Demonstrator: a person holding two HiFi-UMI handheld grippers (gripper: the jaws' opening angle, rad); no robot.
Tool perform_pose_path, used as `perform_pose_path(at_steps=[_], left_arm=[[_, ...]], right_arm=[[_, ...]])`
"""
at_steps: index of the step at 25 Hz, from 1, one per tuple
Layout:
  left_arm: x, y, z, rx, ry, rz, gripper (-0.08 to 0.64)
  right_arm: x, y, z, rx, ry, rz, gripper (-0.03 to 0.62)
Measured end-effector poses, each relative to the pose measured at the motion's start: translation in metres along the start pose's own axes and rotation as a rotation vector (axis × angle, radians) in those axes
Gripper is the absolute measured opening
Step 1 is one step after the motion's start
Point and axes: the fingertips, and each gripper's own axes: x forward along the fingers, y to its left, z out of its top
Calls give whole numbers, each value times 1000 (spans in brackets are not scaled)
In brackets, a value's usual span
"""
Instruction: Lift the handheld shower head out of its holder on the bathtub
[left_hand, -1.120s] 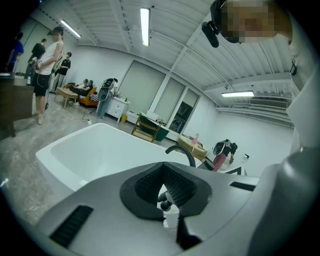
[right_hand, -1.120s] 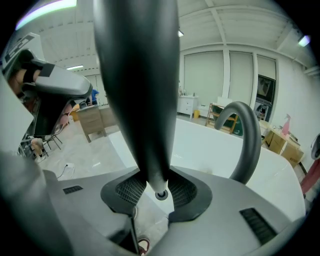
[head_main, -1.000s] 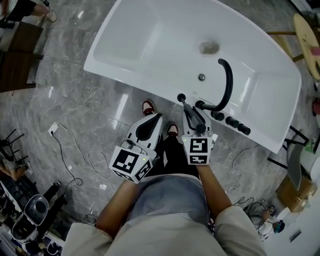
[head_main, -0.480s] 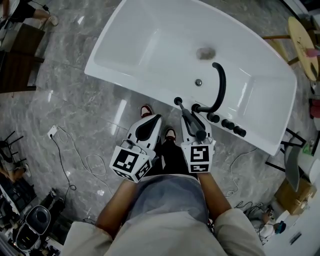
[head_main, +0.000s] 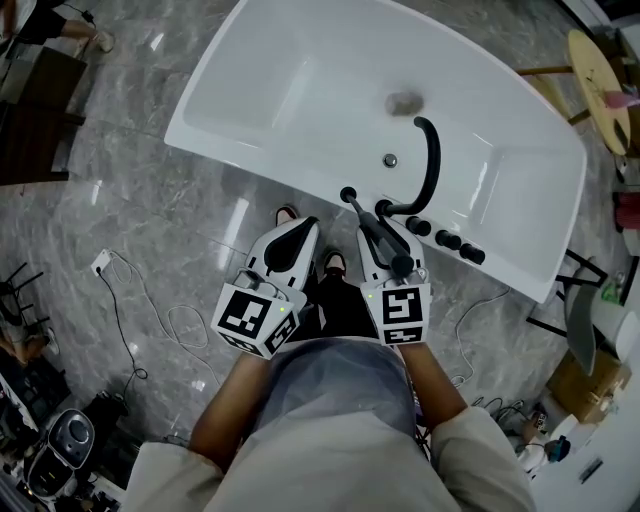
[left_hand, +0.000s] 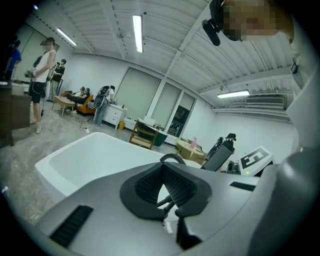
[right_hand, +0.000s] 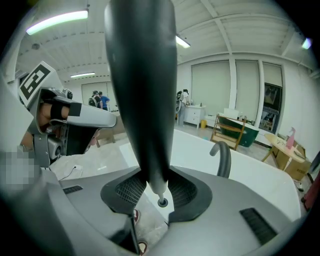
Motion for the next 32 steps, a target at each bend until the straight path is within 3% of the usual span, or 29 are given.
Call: perform_pose_path(at_steps=[13,32], left_arm=[[4,-18,5,13,-9,-23,5],[-5,-29,25,19,-65,-11,5]], right_arm=[[-23,3,20,-77,-26,56,144],[-58,11,56,-64,-111,35,144]])
